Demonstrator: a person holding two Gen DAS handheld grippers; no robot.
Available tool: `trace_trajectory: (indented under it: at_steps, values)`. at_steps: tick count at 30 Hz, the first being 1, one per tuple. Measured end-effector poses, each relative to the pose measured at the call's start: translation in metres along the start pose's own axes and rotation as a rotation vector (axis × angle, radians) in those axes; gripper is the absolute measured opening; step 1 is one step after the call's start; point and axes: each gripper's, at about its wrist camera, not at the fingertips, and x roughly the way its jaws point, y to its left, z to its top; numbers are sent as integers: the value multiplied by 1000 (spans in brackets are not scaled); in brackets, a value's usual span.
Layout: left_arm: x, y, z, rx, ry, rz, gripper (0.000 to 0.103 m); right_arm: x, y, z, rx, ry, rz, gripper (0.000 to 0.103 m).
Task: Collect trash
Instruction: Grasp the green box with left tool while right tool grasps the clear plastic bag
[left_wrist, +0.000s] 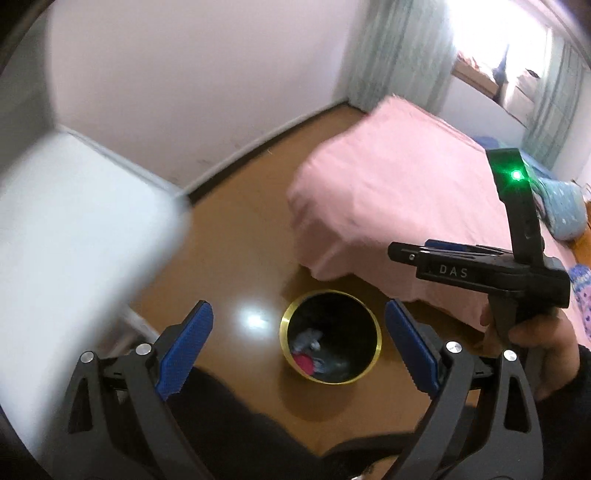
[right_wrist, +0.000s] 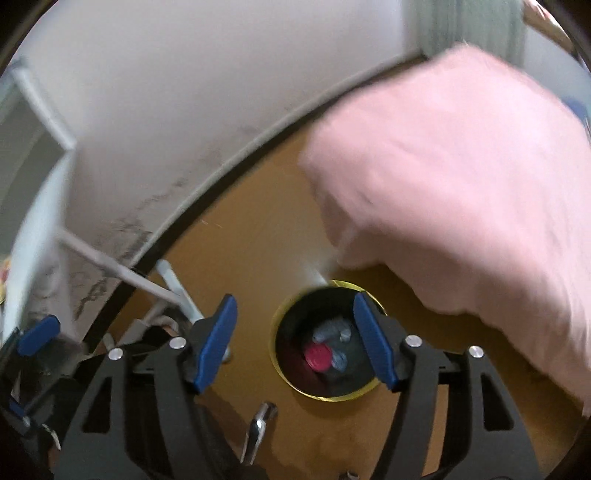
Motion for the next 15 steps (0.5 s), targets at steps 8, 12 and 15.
trace_trajectory:
  at_steps: [8,12,15]
  values:
    - [-163,133,-17,-114,-150,244,91,-61,197,8,-326,-93,340,69]
    - [-226,211,-48,-232,-183,350,91,-68,315,10,-494,-59,542,69]
    - [-264,273,-84,-354,-208,457,91,-62,393,11,-598,-24,623,69]
